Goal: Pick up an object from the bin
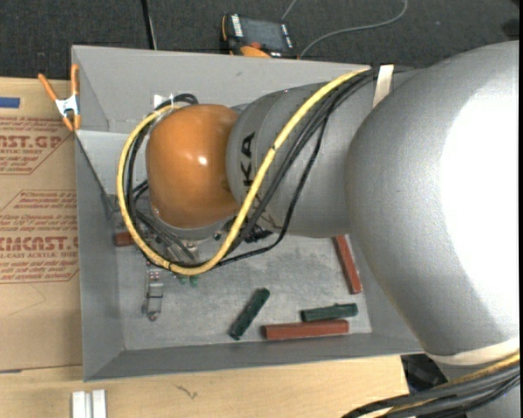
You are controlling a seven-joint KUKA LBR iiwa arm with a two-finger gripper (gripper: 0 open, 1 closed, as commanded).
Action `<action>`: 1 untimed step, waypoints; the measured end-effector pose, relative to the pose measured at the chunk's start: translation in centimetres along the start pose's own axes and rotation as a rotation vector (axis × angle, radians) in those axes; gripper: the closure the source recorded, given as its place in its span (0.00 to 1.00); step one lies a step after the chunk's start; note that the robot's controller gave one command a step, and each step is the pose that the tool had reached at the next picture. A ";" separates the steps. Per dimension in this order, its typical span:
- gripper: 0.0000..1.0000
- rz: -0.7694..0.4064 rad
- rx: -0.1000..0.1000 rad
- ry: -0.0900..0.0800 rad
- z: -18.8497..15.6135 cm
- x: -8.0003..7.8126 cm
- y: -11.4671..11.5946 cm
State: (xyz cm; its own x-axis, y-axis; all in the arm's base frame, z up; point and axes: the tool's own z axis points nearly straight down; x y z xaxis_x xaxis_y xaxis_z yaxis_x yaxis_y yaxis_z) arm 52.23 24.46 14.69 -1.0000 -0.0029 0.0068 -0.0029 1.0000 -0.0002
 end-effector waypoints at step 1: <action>0.00 -0.002 0.000 -0.015 -2.6 -6.9 -6.2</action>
Offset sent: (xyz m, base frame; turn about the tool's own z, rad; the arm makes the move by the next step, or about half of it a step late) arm 0.0654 -0.0575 0.0244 -0.0085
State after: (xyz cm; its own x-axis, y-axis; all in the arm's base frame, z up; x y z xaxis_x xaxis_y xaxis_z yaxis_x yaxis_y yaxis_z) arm 59.19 18.29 17.29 -1.0000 -0.0048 -0.0084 -0.0048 1.0000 -0.0006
